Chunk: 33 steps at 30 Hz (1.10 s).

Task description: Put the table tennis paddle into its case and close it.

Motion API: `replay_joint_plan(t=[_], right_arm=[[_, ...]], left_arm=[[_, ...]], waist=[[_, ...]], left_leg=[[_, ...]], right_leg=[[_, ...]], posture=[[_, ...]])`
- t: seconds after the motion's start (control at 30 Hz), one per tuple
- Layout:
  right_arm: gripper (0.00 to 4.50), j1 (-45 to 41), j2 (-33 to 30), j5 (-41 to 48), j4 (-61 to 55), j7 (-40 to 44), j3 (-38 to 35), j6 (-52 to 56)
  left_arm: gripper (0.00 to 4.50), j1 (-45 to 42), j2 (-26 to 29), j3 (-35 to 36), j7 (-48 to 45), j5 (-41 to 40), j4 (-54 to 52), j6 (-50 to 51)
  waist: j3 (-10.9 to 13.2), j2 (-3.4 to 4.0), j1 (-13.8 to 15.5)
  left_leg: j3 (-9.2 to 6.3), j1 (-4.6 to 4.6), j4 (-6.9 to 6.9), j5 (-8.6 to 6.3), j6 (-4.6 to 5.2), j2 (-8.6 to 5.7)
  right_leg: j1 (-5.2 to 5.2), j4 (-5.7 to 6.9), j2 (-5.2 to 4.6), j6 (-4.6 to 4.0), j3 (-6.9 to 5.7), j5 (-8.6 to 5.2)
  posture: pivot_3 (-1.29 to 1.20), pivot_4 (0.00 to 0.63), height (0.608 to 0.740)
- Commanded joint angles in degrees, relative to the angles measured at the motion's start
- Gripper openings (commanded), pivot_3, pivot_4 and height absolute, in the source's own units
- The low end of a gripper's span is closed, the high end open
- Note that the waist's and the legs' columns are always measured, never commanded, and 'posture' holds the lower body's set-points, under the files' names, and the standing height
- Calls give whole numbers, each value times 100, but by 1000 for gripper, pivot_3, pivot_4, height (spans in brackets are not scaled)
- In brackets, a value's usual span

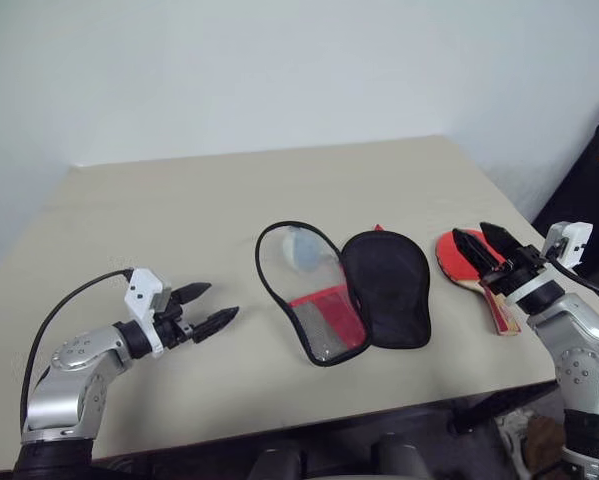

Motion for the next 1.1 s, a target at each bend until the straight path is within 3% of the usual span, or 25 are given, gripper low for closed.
replay_joint_plan(t=[0.03, 0.3, 0.5, 0.87, 1.1], right_arm=[[3755, -100, 22, -71, -58, 31, 18, -111], [3755, -55, 36, -109, -148, -289, -55, 25], [3755, -50, -305, -865, -79, -1360, 158, 892], [3755, 86, -653, -260, 15, -1708, -599, 2884], [3755, 123, -984, -496, 634, -1567, -737, 3158]], left_arm=[[4500, -160, -97, -18, 88, 54, 47, -112], [4500, -353, -122, -49, 81, -62, -89, 92], [4500, -131, -107, -90, -56, -113, -354, 102], [4500, 384, -319, -486, -41, -48, -813, 160], [4500, 459, -458, -875, -134, 124, -771, -28]], waist=[[0, -1, 1], [0, -3, -3], [0, -2, -2], [1, -6, 3], [3, -12, 5]], left_leg=[[0, 0, 1, 0, 0, 0], [-1, 0, 3, 0, 0, -1], [0, -1, 2, 0, 0, -1], [0, -4, 5, 0, 0, -2], [2, -5, 7, 0, 0, -2]], right_leg=[[1, 0, 0, 0, 0, 0], [1, 1, 0, 1, 0, 1], [-2, 1, 0, 0, 0, 0], [0, 0, -1, -2, 1, -1], [1, -2, -2, -7, 1, -5]], posture=[[0, 0, 740], [0, 0, 740], [0, 0, 740], [0, 0, 740], [0, 0, 740]])
